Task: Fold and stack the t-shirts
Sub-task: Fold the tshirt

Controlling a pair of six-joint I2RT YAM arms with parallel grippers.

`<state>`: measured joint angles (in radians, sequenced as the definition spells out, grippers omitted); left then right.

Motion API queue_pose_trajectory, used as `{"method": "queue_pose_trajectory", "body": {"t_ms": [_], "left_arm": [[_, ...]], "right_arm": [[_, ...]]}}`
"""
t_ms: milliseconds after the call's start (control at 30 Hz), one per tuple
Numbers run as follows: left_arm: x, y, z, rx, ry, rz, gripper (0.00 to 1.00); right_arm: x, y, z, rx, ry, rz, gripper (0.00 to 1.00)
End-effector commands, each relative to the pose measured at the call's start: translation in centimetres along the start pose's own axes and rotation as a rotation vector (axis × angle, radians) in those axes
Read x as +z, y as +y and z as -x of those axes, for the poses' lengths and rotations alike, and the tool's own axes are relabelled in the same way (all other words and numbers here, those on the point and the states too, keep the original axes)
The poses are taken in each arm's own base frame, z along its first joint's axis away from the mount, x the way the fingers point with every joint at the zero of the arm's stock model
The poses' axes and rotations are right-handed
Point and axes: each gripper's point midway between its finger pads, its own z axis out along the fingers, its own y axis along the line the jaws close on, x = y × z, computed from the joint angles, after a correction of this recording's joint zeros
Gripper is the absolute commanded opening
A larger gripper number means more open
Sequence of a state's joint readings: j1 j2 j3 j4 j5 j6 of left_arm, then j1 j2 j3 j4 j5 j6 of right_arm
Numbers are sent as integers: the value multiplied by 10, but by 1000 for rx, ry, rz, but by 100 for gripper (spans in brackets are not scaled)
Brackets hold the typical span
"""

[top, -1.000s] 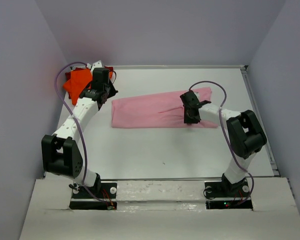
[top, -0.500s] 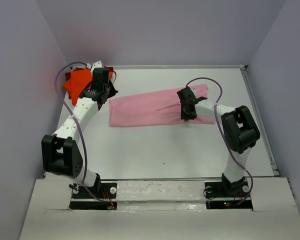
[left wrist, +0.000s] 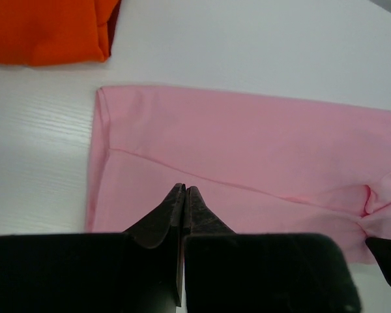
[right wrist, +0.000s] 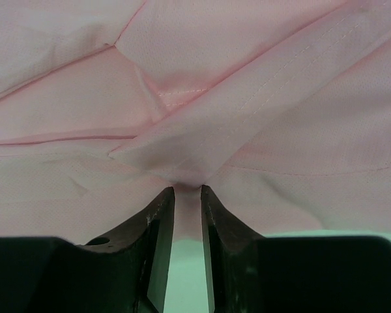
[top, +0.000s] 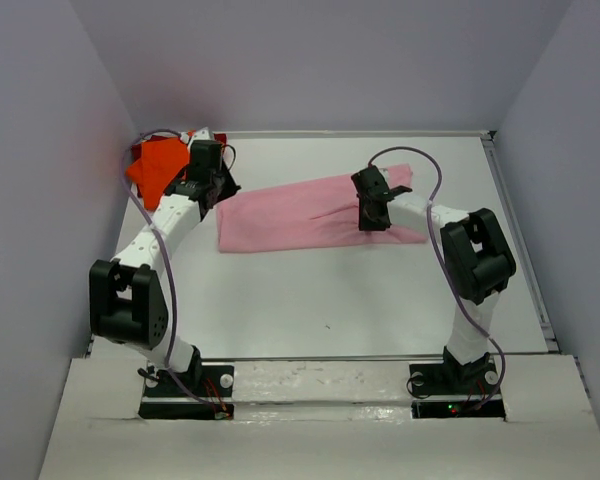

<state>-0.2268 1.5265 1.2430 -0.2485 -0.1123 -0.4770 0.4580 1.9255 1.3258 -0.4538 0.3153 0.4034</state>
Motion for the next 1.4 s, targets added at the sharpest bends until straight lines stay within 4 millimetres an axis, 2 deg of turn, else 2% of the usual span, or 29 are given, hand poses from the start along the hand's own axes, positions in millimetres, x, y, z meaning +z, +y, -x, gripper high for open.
{"method": "queue_pose_trajectory", "body": {"t_ms": [0,33,100,333,667,967,1300,1367], "left_arm": [[31,-11,-43,-29,164,-80,9],[45,-9,-60,-35,221,-75,8],[59,-12,-81,-56,297,-101,6],[83,2,-117,-60,389,-49,6],[97,26,-144,9,453,83,5],[96,34,-171,109,486,180,5],[89,43,-176,142,480,234,5],[87,43,-176,154,480,237,5]], "right_arm": [[-1,3,9,-9,-15,-6,29],[0,4,9,-7,-15,-5,29],[1,4,8,-5,-13,-7,29],[3,2,7,-5,-17,-17,28],[11,5,11,-16,-22,-20,28],[19,16,32,-29,-50,-14,27],[11,18,54,-49,-86,-22,28],[14,11,56,-46,-89,-42,29]]}}
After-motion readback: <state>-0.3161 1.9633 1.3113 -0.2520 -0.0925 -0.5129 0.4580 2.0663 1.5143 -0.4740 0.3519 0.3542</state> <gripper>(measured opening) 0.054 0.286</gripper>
